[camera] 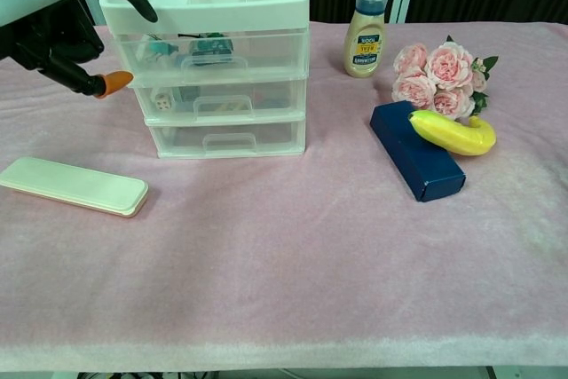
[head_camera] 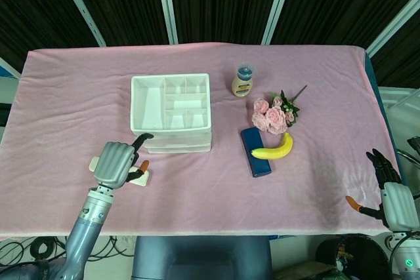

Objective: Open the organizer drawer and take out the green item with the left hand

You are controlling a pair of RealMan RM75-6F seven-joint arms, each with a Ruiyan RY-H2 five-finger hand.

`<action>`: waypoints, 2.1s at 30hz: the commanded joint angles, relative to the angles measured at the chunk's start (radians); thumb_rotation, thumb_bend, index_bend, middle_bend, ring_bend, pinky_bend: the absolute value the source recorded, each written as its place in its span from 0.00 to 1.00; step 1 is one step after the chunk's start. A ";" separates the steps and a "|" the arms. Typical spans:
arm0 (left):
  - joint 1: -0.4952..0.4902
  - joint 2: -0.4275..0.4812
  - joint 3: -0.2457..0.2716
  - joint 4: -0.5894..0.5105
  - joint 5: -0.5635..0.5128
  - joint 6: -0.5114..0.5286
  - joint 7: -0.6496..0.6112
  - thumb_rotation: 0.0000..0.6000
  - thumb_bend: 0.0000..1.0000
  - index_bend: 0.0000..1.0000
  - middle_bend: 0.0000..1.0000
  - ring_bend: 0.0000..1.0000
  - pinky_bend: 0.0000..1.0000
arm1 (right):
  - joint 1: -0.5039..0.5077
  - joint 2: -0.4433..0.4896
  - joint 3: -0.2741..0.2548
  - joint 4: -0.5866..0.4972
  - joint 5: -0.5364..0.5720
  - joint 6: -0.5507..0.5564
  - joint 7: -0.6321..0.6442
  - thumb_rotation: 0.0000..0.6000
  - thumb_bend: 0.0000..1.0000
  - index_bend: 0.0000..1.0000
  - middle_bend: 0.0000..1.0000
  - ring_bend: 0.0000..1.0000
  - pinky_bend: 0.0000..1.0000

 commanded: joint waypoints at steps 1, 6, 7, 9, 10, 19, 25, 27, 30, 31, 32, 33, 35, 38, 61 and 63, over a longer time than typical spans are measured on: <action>-0.002 -0.001 -0.001 0.003 -0.007 0.002 0.002 1.00 0.35 0.26 1.00 0.94 0.92 | 0.000 0.000 0.000 0.000 0.000 0.000 0.000 1.00 0.08 0.00 0.00 0.00 0.12; -0.005 0.002 -0.002 0.005 -0.038 -0.004 0.017 1.00 0.35 0.27 1.00 0.94 0.92 | 0.000 0.000 0.000 0.000 0.000 0.000 -0.001 1.00 0.08 0.00 0.00 0.00 0.12; -0.006 0.002 -0.003 0.005 -0.047 -0.006 0.020 1.00 0.35 0.27 1.00 0.94 0.92 | 0.000 0.000 0.000 0.000 0.000 0.000 -0.001 1.00 0.08 0.00 0.00 0.00 0.12; -0.007 0.003 -0.005 0.004 -0.065 -0.009 0.022 1.00 0.35 0.27 1.00 0.94 0.92 | 0.000 0.000 0.000 0.000 0.000 0.000 -0.001 1.00 0.08 0.00 0.00 0.00 0.12; -0.008 0.004 -0.006 0.003 -0.077 -0.011 0.024 1.00 0.35 0.27 1.00 0.94 0.92 | 0.000 0.000 0.000 0.000 0.000 0.000 0.000 1.00 0.08 0.00 0.00 0.00 0.12; -0.016 0.010 -0.008 0.005 -0.112 -0.014 0.036 1.00 0.35 0.29 1.00 0.94 0.92 | 0.000 0.000 0.000 0.000 0.000 0.000 0.000 1.00 0.08 0.00 0.00 0.00 0.12; -0.020 0.019 -0.003 -0.005 -0.127 -0.019 0.039 1.00 0.35 0.45 1.00 0.95 0.93 | -0.001 0.000 0.000 -0.001 0.001 0.001 0.000 1.00 0.08 0.00 0.00 0.00 0.12; -0.020 0.023 -0.003 -0.010 -0.130 -0.020 0.036 1.00 0.35 0.50 1.00 0.96 0.93 | -0.001 0.001 0.000 -0.001 0.001 0.000 0.000 1.00 0.08 0.00 0.00 0.00 0.12; -0.020 0.035 -0.007 -0.020 -0.138 -0.024 0.021 1.00 0.35 0.53 1.00 0.96 0.94 | -0.001 0.001 0.000 -0.001 0.001 0.001 -0.001 1.00 0.08 0.00 0.00 0.00 0.12; -0.020 0.040 -0.008 -0.025 -0.141 -0.026 0.016 1.00 0.35 0.54 1.00 0.96 0.94 | -0.001 0.000 0.000 -0.001 0.000 0.001 -0.001 1.00 0.08 0.00 0.00 0.00 0.12; -0.020 0.044 -0.009 -0.029 -0.142 -0.027 0.013 1.00 0.35 0.54 1.00 0.96 0.94 | -0.001 0.000 0.000 -0.001 0.000 0.001 -0.001 1.00 0.08 0.00 0.00 0.00 0.12; -0.021 0.050 -0.010 -0.033 -0.143 -0.029 0.011 1.00 0.35 0.54 1.00 0.96 0.94 | -0.001 0.000 0.000 -0.001 0.000 0.001 -0.001 1.00 0.08 0.00 0.00 0.00 0.12; -0.022 0.063 -0.007 -0.043 -0.147 -0.036 0.008 1.00 0.35 0.55 1.00 0.96 0.94 | -0.001 0.000 0.000 -0.002 0.000 0.001 -0.002 1.00 0.08 0.00 0.00 0.00 0.12; -0.023 0.081 0.003 -0.060 -0.157 -0.048 0.011 1.00 0.35 0.57 1.00 0.96 0.94 | -0.001 0.000 -0.001 -0.002 -0.001 0.002 -0.003 1.00 0.08 0.00 0.00 0.00 0.12; -0.015 0.188 0.090 -0.169 -0.129 -0.082 0.008 1.00 0.35 0.59 1.00 0.96 0.94 | -0.002 0.000 0.002 -0.003 0.003 0.002 -0.003 1.00 0.08 0.00 0.00 0.00 0.12; -0.012 0.195 0.098 -0.174 -0.124 -0.082 0.008 1.00 0.35 0.59 1.00 0.96 0.94 | -0.002 0.000 0.002 -0.002 0.003 0.002 -0.003 1.00 0.08 0.00 0.00 0.00 0.12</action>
